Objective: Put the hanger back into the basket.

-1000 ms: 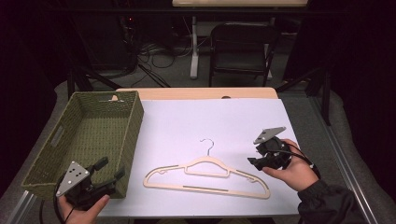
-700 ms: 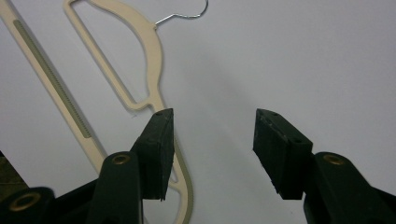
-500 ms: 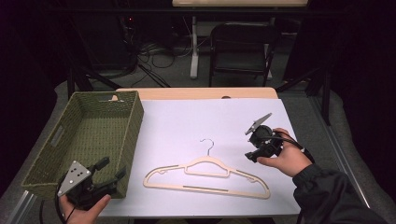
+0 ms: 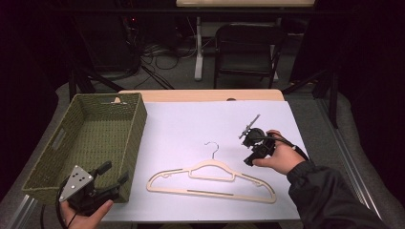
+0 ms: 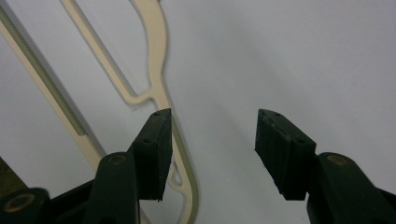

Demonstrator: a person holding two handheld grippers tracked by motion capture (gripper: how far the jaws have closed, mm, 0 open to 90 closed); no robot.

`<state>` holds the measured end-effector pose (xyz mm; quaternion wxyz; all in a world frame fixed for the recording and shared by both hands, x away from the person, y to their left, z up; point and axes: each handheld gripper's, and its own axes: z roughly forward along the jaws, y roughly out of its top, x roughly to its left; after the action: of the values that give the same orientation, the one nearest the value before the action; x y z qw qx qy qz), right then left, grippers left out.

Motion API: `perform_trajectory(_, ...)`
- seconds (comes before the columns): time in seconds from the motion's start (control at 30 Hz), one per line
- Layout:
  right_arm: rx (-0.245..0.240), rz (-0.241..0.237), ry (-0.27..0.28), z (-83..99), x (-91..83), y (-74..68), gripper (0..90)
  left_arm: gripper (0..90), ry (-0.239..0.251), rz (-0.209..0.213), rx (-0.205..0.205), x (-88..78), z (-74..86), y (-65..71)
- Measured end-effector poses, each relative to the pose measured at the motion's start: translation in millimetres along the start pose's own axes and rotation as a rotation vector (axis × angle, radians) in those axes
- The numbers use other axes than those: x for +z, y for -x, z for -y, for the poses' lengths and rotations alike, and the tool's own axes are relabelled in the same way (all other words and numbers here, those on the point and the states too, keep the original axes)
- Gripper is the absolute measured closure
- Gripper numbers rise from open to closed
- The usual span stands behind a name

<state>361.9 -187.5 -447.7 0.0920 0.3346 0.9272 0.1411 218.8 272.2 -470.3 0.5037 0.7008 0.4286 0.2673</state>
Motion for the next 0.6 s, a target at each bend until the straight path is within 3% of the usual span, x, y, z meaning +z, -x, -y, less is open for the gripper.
perform_trajectory(0.03,-0.014,0.007,-0.05,-4.5,-1.1,-1.4,46.4,29.1,0.0,0.0,0.0,-0.1,0.0,0.1)
perform_trajectory(0.07,-0.014,0.001,-0.028,-7.0,2.3,-3.2,46.5,29.1,0.0,0.0,0.0,-0.2,-0.1,0.3)
perform_trajectory(0.27,-0.048,0.001,-0.037,-26.9,12.4,-13.8,46.4,29.1,0.001,-0.001,0.002,-1.5,0.4,-0.6)
perform_trajectory(0.3,-0.045,-0.013,-0.014,-29.3,15.5,-15.8,46.5,29.1,0.001,-0.001,-0.001,-1.8,0.4,-0.8)
perform_trajectory(0.43,-0.084,-0.019,-0.048,-44.9,25.0,-27.0,46.5,29.1,0.005,-0.002,-0.002,-2.8,0.0,-1.2)
perform_trajectory(0.57,-0.097,-0.02,-0.048,-51.6,31.8,-32.7,46.6,29.2,0.003,0.0,0.001,-2.8,-0.3,-0.8)
perform_trajectory(0.6,-0.105,-0.023,-0.078,-54.6,32.5,-33.5,46.6,29.3,0.002,0.002,0.002,-2.6,-0.4,-0.5)
